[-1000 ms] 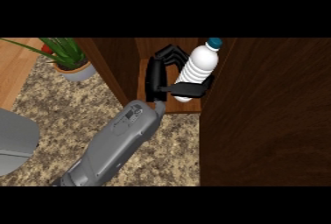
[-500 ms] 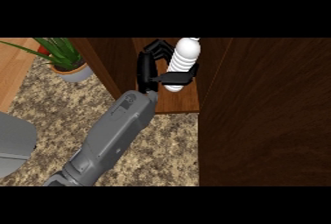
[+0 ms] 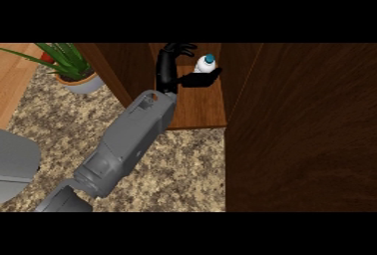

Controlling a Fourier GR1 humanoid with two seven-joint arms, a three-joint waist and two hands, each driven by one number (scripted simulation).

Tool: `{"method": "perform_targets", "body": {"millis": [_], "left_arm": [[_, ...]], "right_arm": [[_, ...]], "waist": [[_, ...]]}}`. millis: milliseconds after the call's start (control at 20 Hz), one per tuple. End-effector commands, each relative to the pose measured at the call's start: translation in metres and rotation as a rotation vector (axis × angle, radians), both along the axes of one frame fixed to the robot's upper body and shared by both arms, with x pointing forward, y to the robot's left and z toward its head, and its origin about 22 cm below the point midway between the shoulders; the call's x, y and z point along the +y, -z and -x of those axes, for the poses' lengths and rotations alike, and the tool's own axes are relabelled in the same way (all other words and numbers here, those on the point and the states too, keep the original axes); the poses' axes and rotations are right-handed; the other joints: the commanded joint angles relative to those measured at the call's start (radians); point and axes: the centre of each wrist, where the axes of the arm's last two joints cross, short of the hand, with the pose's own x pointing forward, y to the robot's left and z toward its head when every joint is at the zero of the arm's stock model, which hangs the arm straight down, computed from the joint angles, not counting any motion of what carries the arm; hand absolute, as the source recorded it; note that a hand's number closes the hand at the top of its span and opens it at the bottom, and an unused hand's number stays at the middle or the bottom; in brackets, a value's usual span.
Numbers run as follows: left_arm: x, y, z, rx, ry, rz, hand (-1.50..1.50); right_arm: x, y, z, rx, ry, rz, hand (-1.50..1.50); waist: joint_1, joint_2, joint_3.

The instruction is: Pick up the bottled water, place it into the cabinet and close the cabinet

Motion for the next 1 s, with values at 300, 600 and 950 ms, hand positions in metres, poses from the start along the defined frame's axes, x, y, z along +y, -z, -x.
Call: {"method": "perform_targets", "body": {"millis": [300,600,950], "left_arm": [[0.011,-0.007,-0.017,0.020,-0.029,-0.068,-1.50],[0.002,-0.022,-0.020,-0.042,0.015,-0.008,-1.50],[0.002,-0.019,-0.015,-0.081,0.175,0.180,-1.50]], "right_arm": [[0.006,-0.017,-0.004,-0.051,-0.030,-0.025,-1.50],[0.006,-0.023,-0.002,-0.057,-0.037,0.007,-1.50],[0.001,-0.023,0.000,-0.055,-0.034,0.028,-1.50]], "waist": [[-0.013,0.008,0.000],[-0.005,0.000,0.000],[0.012,-0.009,0.000]]}}
